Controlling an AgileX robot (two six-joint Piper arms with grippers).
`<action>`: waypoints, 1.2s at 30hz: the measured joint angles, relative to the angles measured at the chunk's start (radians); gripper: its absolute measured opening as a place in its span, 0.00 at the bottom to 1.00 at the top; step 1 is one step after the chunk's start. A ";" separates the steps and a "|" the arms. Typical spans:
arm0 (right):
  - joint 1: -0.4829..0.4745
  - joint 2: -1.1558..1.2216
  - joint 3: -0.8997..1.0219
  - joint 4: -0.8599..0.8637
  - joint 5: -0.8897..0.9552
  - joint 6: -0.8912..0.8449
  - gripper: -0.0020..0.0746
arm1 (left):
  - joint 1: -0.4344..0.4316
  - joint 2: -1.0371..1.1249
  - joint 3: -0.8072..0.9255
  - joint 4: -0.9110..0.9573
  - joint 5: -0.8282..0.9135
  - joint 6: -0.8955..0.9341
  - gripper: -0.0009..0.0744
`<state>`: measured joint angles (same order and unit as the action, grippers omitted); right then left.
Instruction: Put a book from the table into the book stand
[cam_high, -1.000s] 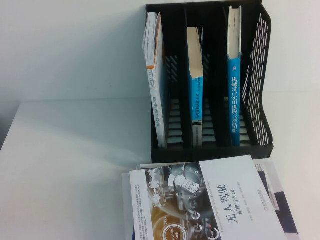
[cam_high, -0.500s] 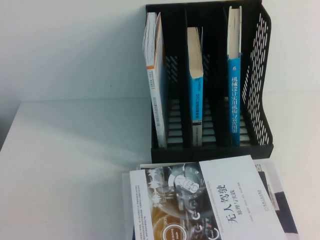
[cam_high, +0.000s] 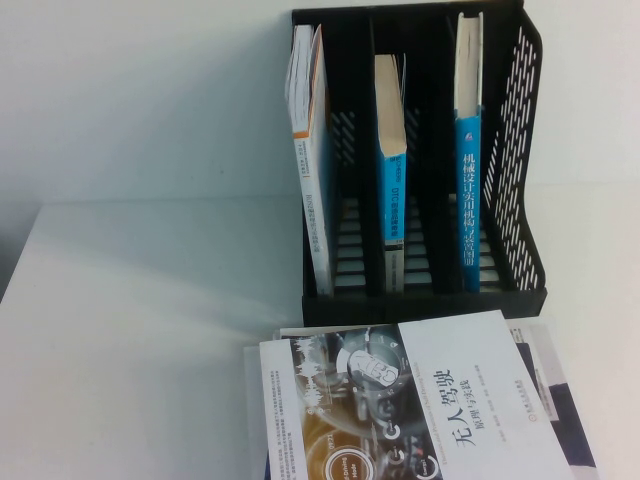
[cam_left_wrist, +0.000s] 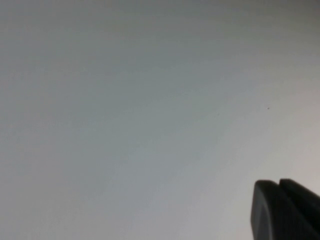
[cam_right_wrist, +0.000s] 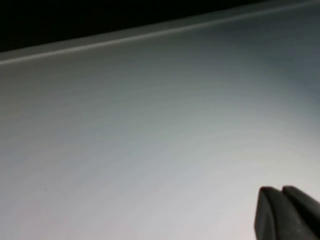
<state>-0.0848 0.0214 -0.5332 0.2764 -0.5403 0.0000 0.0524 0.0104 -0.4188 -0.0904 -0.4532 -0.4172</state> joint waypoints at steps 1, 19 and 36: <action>0.000 0.021 -0.043 -0.048 0.014 0.016 0.02 | 0.000 0.017 -0.037 0.025 0.021 0.000 0.01; 0.086 0.419 -0.296 -0.364 1.003 0.129 0.02 | -0.134 0.434 -0.338 0.211 1.091 0.028 0.01; 0.232 0.615 -0.127 -0.286 1.300 0.055 0.02 | -0.149 0.601 -0.336 0.090 1.293 0.032 0.01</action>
<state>0.1472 0.6365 -0.6607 -0.0100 0.7593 0.0554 -0.0964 0.6116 -0.7551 0.0000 0.8396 -0.3857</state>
